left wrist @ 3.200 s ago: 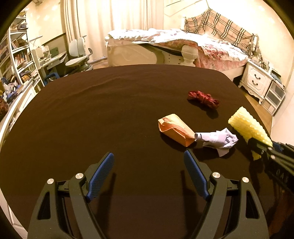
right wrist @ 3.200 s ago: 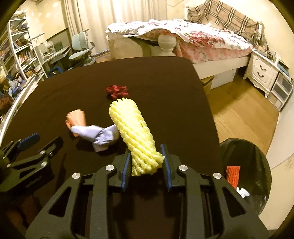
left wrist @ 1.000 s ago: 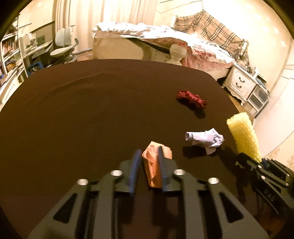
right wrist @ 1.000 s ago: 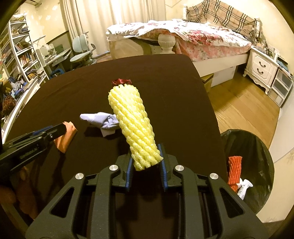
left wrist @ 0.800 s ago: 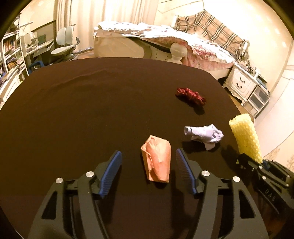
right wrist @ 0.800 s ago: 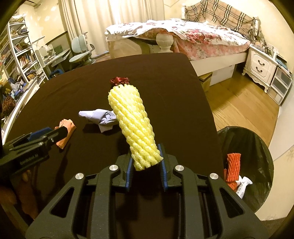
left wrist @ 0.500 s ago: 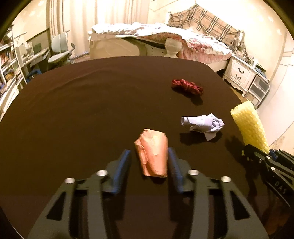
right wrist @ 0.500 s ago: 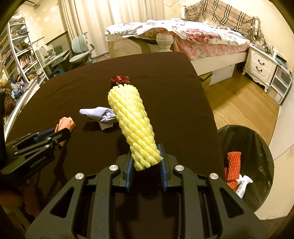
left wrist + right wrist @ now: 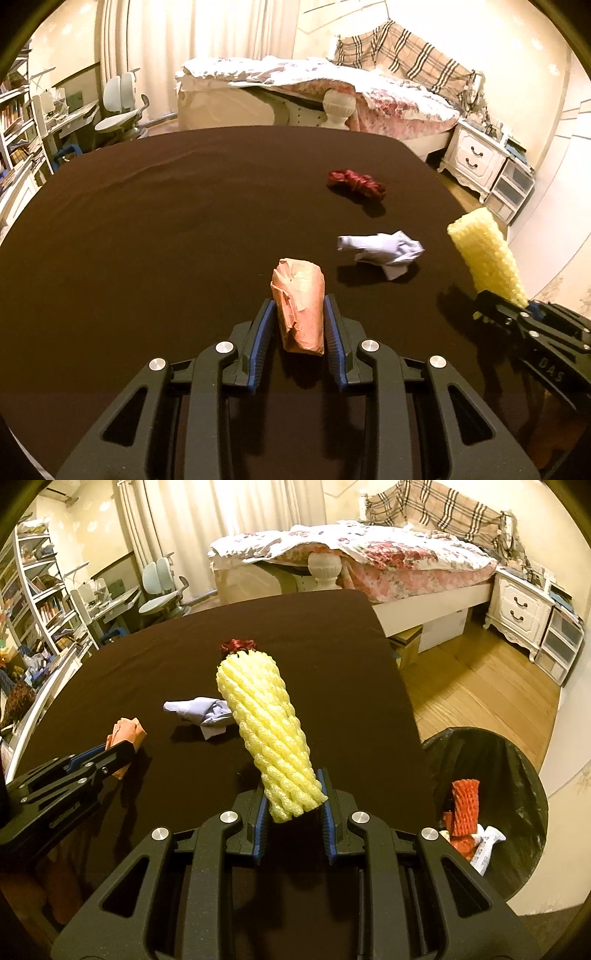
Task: Collect trash
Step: 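Carry the paper bag and foam sleeve with both tools over the black bin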
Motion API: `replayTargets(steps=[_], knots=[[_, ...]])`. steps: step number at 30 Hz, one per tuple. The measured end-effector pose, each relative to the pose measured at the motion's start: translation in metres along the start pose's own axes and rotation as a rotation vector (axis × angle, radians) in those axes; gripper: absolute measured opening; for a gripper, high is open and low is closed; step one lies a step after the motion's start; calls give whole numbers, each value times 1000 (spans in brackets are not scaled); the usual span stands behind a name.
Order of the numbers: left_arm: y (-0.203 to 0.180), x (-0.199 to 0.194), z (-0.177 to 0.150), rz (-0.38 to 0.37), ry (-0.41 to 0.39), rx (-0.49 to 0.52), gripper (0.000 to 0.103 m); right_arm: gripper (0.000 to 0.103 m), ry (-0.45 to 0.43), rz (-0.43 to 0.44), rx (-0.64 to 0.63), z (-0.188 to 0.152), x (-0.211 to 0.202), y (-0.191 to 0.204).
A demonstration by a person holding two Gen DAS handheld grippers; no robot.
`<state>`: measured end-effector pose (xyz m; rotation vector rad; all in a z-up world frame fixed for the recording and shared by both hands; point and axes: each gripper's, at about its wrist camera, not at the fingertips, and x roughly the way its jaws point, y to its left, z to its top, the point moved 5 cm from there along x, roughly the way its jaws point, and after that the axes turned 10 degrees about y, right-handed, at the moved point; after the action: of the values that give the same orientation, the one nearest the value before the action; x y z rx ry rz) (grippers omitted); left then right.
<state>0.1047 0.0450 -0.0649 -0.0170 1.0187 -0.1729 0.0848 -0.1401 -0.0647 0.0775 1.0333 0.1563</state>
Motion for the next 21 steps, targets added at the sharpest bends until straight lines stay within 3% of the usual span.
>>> replayTargets(steps=[11, 21], knots=[[-46, -19, 6, -46, -59, 48, 30, 23, -42, -28, 74, -8, -27, -44], [-115, -15, 13, -104, -81, 147, 30, 23, -83, -105, 190, -24, -49, -116]])
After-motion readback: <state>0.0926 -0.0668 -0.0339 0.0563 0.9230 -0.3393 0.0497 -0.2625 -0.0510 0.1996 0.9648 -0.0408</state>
